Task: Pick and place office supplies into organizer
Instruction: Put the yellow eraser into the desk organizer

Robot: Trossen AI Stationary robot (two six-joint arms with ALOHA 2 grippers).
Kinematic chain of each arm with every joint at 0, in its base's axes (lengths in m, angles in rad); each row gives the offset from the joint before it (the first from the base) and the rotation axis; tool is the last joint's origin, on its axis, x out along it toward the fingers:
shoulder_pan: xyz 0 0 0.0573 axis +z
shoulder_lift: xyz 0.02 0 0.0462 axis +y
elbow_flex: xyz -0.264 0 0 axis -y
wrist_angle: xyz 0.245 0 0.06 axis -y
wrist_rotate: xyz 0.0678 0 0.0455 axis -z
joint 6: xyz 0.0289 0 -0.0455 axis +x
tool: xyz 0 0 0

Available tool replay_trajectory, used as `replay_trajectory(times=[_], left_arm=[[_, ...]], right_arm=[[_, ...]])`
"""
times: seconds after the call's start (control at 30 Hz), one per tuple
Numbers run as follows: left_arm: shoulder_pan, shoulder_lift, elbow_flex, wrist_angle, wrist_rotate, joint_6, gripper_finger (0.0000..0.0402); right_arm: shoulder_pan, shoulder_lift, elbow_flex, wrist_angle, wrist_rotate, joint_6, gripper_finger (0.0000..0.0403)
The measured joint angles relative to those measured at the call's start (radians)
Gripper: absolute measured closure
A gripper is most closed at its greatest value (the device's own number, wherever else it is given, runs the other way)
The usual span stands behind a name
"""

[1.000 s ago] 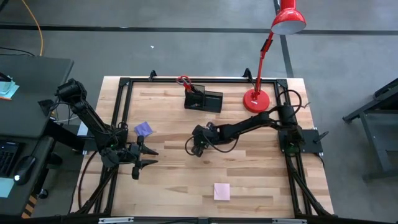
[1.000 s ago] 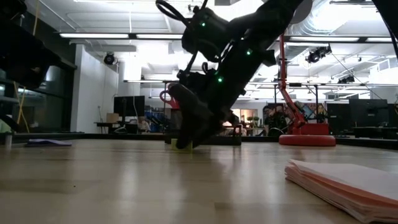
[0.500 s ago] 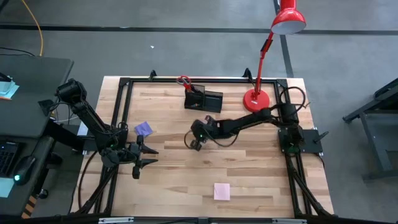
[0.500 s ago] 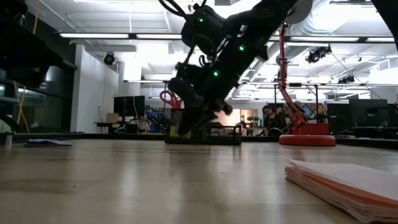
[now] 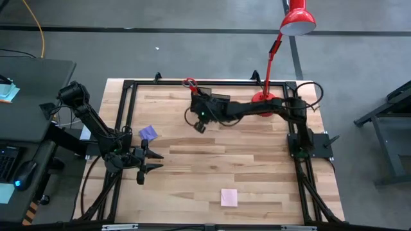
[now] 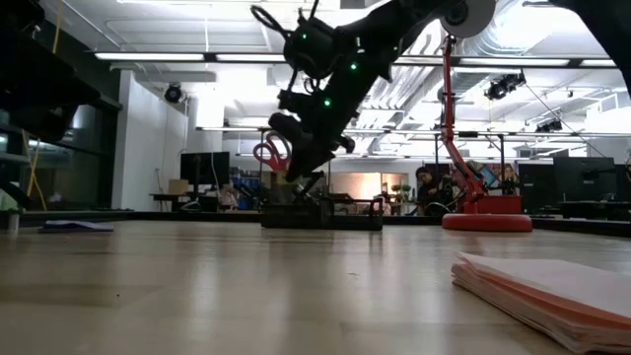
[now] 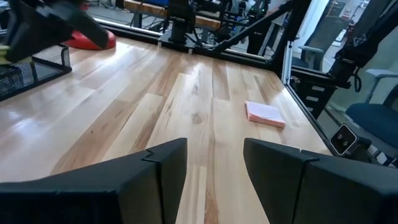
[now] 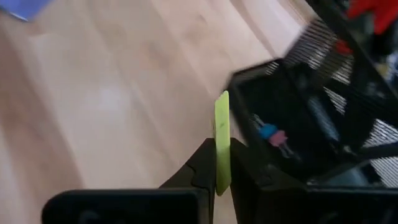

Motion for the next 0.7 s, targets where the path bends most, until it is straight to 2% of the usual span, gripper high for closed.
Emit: replay_trajectory(times=[0.2,0.37,0.7], left_arm=[[0.0,0.0,0.0,0.0,0.0,-0.001,0.0252],[0.0,0.0,0.0,-0.001,0.0,-0.001,0.0252],[0.001,0.0,0.0,0.0,-0.012,0.006,0.0252]], right_arm=[[-0.101,0.0,0.012,-0.046,-0.071,-0.044,0.0397],[-0.159,0.0,0.012,-0.047,-0.173,-0.105,0.0386],[-0.175,0.016,0.012,-0.031,-0.235,-0.161,0.0392]])
